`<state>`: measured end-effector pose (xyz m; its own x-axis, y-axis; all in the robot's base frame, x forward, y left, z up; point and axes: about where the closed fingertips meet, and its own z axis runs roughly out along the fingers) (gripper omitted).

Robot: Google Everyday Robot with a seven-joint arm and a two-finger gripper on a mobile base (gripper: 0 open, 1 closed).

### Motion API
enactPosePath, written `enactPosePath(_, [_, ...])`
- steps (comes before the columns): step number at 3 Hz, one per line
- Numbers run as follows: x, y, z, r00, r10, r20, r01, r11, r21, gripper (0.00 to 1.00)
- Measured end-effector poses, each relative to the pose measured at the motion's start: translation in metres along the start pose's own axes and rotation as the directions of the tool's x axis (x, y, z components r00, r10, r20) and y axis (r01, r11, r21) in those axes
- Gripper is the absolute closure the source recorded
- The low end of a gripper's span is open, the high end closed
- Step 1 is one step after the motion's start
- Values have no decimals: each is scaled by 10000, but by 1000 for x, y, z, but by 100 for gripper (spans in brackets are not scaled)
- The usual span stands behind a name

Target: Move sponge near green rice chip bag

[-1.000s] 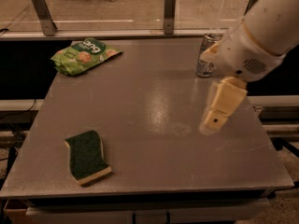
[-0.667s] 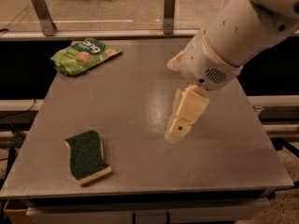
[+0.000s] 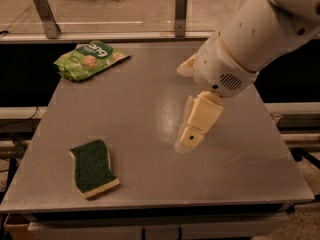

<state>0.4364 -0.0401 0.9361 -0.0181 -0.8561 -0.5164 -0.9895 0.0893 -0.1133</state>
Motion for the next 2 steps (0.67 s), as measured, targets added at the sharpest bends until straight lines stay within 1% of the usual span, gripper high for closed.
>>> enactPosePath(1, [-23,14,21,9978,-116,654,137,9994,-311,0])
enactPosePath(2, [-49,31,52,9937,-136,1115,201,9982,-572,0])
